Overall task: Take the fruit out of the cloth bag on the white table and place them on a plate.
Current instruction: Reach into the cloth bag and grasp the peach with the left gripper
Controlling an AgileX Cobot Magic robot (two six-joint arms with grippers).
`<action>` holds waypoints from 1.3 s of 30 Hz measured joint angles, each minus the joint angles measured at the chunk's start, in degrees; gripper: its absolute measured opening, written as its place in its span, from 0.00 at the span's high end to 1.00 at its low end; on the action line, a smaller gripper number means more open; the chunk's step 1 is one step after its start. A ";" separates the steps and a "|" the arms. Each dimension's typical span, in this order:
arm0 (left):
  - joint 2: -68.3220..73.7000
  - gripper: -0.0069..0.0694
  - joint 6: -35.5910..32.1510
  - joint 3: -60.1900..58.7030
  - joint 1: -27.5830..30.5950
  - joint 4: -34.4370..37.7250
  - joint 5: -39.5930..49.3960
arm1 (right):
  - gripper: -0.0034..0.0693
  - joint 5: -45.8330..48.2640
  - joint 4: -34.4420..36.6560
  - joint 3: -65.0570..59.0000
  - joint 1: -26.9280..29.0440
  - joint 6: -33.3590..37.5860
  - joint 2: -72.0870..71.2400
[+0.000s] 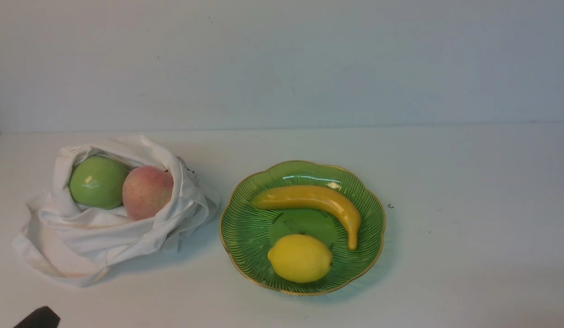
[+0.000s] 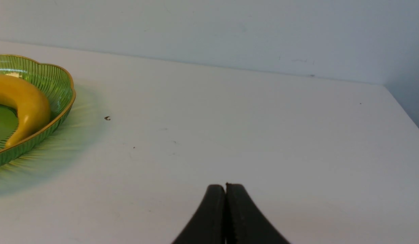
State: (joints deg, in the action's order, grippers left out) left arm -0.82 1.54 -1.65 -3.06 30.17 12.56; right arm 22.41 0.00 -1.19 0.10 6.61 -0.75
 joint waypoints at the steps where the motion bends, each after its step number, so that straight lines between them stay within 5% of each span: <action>1: 0.00 0.92 0.00 0.00 0.00 1.36 -1.72 | 0.97 0.00 0.00 0.00 0.00 0.00 0.00; 7: 0.00 0.92 0.06 1.52 0.00 9.46 -22.82 | 0.97 0.00 0.00 0.00 0.00 0.00 0.00; 11: 0.20 0.92 -3.21 9.54 0.00 6.10 -22.82 | 0.97 0.00 0.00 0.00 0.00 0.00 0.00; 19: 19.39 0.92 -9.00 31.33 0.00 -0.89 6.76 | 0.97 0.00 0.00 0.00 0.00 0.00 0.00; 21: 33.20 0.92 -10.24 38.24 0.00 -3.16 22.68 | 0.97 0.00 0.00 0.00 0.00 0.00 0.00; 24: 45.60 0.92 -12.85 43.37 0.00 -6.39 32.79 | 0.97 0.00 0.00 0.00 0.00 0.00 0.00; 30: 63.40 0.92 -16.23 52.94 0.00 -11.38 39.96 | 0.97 0.00 0.00 0.00 0.05 0.00 0.00; 39: 78.14 0.92 -16.33 62.40 0.00 -14.23 36.64 | 0.97 0.00 0.00 0.00 0.05 0.00 0.00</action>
State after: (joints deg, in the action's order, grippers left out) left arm 77.33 -14.79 60.75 -3.06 15.94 49.20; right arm 22.41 0.00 -1.19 0.14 6.61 -0.75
